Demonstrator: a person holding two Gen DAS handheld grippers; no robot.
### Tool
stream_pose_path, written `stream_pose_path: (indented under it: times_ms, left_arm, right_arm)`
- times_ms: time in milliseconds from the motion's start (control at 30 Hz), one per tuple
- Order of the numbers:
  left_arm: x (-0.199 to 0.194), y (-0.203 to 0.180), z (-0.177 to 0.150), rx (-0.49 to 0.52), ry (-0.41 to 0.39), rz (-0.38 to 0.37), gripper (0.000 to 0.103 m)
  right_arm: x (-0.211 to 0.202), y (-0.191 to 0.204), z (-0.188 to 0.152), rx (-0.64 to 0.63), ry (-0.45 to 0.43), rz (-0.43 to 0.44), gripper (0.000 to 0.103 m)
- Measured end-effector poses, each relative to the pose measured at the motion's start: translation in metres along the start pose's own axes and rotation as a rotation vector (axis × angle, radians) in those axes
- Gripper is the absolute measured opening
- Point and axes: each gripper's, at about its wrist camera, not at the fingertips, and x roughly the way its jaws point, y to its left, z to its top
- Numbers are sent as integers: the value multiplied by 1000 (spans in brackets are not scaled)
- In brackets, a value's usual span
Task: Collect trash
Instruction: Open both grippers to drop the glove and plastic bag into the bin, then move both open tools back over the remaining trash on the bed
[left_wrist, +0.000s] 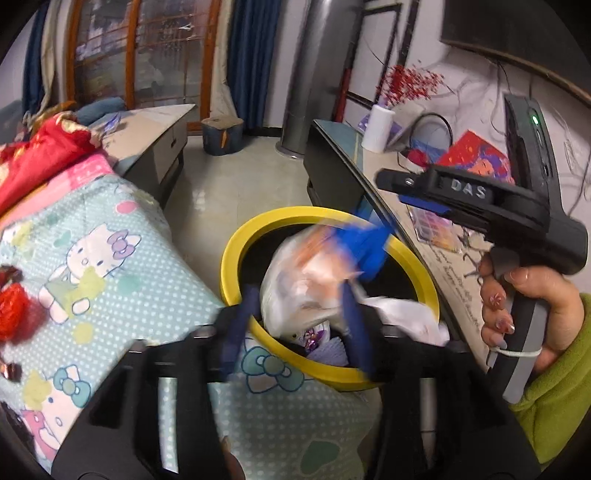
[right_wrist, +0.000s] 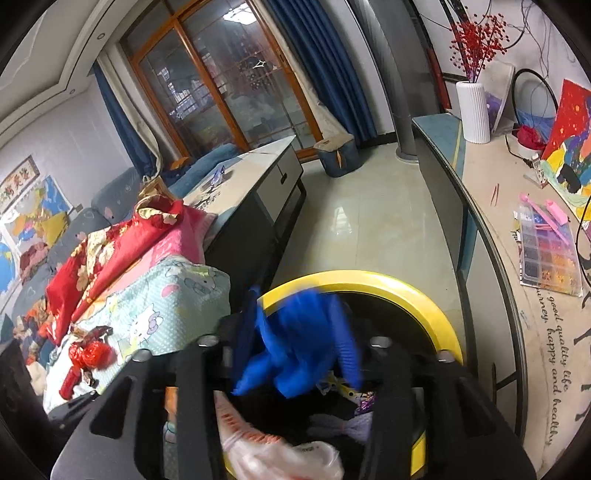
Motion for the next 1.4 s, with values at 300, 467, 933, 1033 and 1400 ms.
stream_pose_path:
  times_ms: [300,467,933,1033,1400]
  left_arm:
    - [-23,11,2,-49,-77,3,92]
    - [-34,13,3,-57,-106,14,92]
    - [-65,31,5,-100,-173,90,92]
    - [-73,37,2,-104,-188,110,92]
    - [-109,53,-4,-110,-257,185,92]
  right_arm:
    - [-7,5,2,-16,-31,-24,53]
    - [-11,14,3,-36,-44,-24,57]
    - [-27,43,4,-97,-88,-12,63]
    - [-29,51,4,-111,-87,-1,64]
    - [-33,88,-3,-171,-85,51,64]
